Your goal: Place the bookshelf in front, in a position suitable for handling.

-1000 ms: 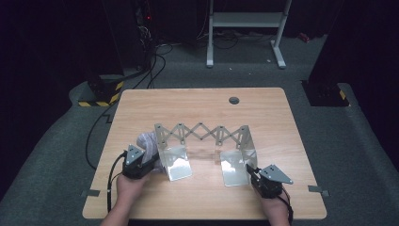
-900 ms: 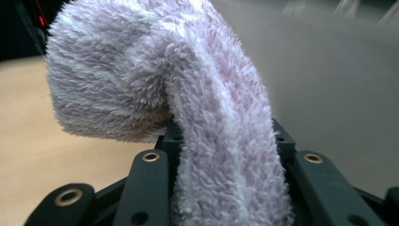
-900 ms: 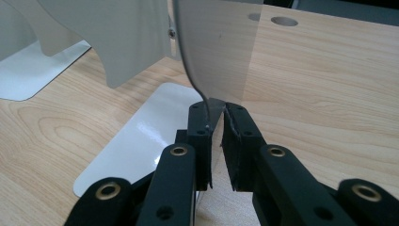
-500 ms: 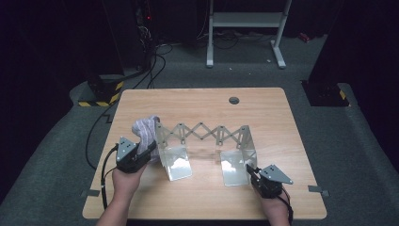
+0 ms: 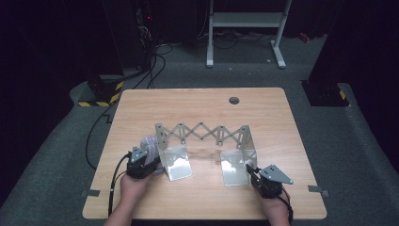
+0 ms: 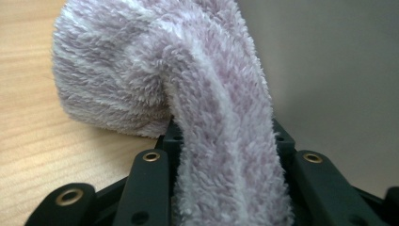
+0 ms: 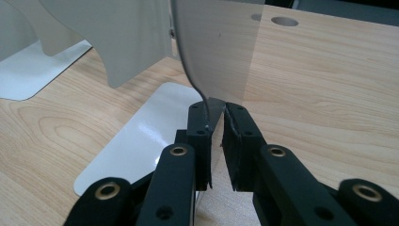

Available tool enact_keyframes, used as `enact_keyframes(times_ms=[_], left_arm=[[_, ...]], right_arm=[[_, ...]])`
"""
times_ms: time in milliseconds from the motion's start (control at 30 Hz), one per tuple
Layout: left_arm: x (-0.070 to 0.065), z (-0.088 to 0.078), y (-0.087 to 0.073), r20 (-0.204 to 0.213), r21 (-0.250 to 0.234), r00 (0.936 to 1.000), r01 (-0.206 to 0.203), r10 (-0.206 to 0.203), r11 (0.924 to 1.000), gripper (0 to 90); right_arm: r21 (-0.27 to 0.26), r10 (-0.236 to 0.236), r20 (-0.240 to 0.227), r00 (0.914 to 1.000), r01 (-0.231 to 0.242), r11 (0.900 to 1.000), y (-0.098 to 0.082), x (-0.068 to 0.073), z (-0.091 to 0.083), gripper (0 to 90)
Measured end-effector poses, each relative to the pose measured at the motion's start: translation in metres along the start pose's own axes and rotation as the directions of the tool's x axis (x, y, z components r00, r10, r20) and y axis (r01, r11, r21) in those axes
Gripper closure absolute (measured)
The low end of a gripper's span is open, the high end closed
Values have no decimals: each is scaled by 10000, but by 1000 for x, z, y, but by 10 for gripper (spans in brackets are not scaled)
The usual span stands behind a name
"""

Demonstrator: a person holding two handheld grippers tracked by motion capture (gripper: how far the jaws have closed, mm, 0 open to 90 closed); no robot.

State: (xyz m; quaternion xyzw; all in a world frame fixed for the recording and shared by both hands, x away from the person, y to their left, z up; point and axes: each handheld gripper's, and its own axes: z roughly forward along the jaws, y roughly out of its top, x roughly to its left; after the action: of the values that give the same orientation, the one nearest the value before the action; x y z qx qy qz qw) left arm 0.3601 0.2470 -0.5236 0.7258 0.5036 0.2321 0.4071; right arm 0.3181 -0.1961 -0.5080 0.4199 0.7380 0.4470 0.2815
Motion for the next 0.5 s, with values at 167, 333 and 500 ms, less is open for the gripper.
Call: enact_keyframes(times_ms=[167,333,500], left_arm=[[-3,-17,17,-44,-914,10000,-44,40,9958,627],[-8,-47,50,-208,-2111,9991,-418,382,9766,627],[-12,-69,74,-341,-2895,9970,-758,689,9542,627]], right_arm=[[0,1,-4,10000,-1,10000,0,0,0,817],[-12,-28,-13,10000,28,10000,0,0,0,817],[-14,-31,-17,10000,31,10000,0,0,0,816]])
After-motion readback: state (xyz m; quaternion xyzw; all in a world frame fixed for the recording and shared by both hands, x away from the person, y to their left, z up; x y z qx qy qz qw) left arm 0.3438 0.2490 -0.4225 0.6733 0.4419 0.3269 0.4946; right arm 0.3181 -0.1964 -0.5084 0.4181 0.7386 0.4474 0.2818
